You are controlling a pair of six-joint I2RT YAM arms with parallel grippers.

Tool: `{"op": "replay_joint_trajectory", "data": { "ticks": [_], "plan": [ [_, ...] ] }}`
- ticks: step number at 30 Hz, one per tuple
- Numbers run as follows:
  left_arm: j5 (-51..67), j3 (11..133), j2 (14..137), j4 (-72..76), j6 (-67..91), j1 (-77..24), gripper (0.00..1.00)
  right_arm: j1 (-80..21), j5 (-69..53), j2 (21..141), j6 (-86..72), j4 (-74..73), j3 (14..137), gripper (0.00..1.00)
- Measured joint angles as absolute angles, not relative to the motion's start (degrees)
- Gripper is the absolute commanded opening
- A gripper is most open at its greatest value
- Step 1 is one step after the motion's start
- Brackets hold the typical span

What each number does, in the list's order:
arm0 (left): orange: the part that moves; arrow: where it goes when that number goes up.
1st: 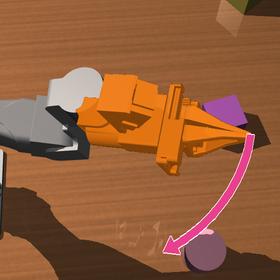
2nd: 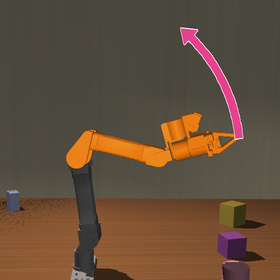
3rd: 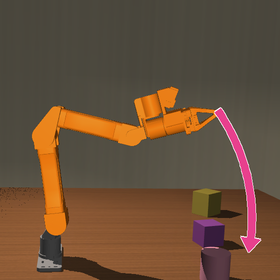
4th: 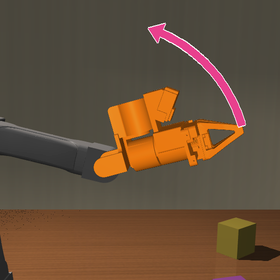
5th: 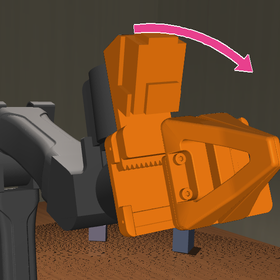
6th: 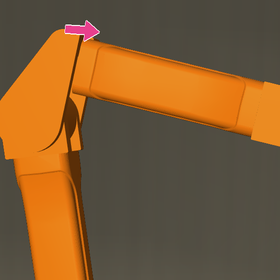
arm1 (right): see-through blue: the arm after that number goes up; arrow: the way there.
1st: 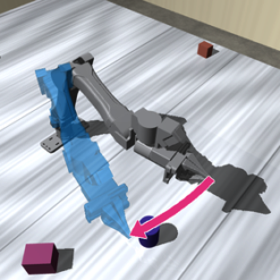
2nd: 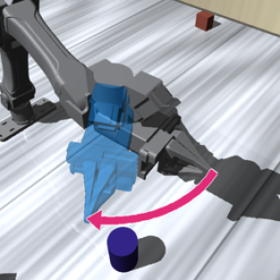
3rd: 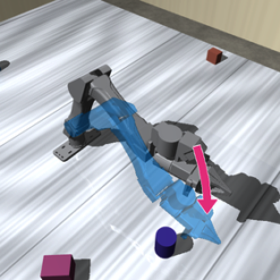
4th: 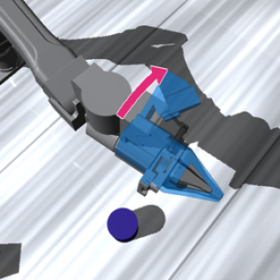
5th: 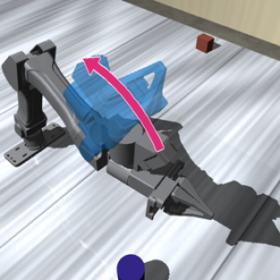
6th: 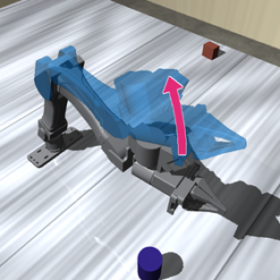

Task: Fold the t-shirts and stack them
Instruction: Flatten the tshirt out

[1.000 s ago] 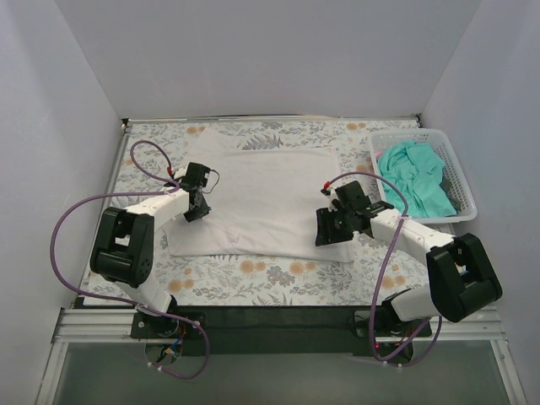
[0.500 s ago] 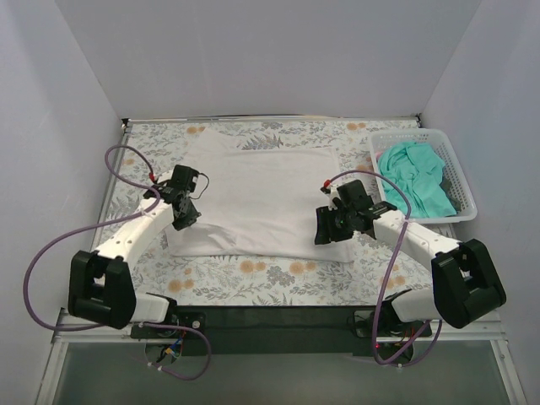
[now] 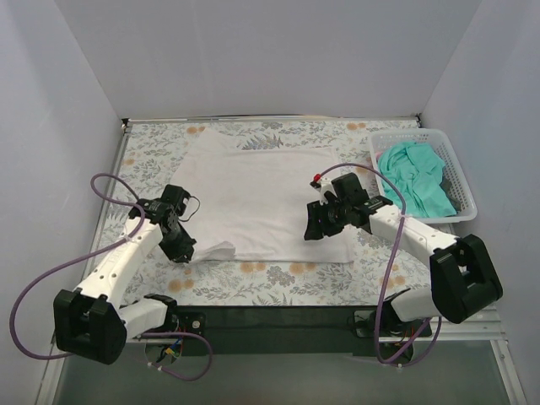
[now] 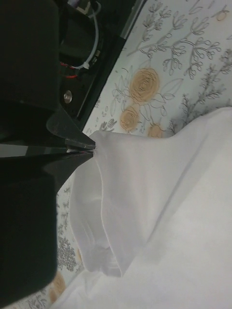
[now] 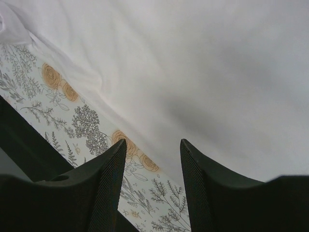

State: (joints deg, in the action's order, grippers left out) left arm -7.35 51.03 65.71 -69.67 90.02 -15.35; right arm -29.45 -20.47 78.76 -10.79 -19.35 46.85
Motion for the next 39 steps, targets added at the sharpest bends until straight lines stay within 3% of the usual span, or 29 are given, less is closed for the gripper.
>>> {"op": "replay_joint_trajectory", "data": {
  "ticks": [4, 6, 8, 10, 13, 15, 20, 24, 39],
  "plan": [
    [-6.17, 49.43, 62.87, -73.84, 90.43, -15.35, 0.11, -31.33, -22.06, 80.49, -10.07, -19.05, 46.85, 0.47],
    [-5.56, 49.32, 61.28, -75.07, 90.35, -15.35, 0.17, -32.91, -22.5, 81.17, -9.63, -19.05, 46.85, 0.47],
    [-4.36, 49.23, 59.48, -75.53, 90.15, -15.35, 0.33, -34.59, -22.85, 81.71, -9.04, -19.07, 46.96, 0.47],
    [-3.05, 48.8, 57.74, -75.88, 90.13, -15.35, 0.38, -36.01, -23.05, 82.39, -8.49, -19.0, 47.37, 0.47],
    [-1.04, 46.7, 55.42, -76.27, 90.19, -15.35, 0.57, -38.39, -23.2, 83.81, -7.44, -19.03, 48.69, 0.47],
    [-0.45, 46.17, 54.26, -76.88, 90.41, -15.35, 0.65, -39.68, -23.33, 84.84, -6.92, -18.92, 49.84, 0.47],
    [-2.42, 49.6, 52.95, -77.6, 91.55, -15.35, 0.65, -43.18, -23.77, 87.74, -6.04, -17.61, 53.84, 0.47],
    [-4.62, 53.56, 56.93, -74.83, 91.37, -15.35, 0.6, -44.88, -23.75, 91.09, -5.91, -15.99, 57.36, 0.43],
    [-12.84, 56.23, 87.02, -44.49, 79.59, -9.1, 0.57, -60.6, -21.02, 104.27, -0.43, -11.38, 71.85, 0.38]
  ]
}}
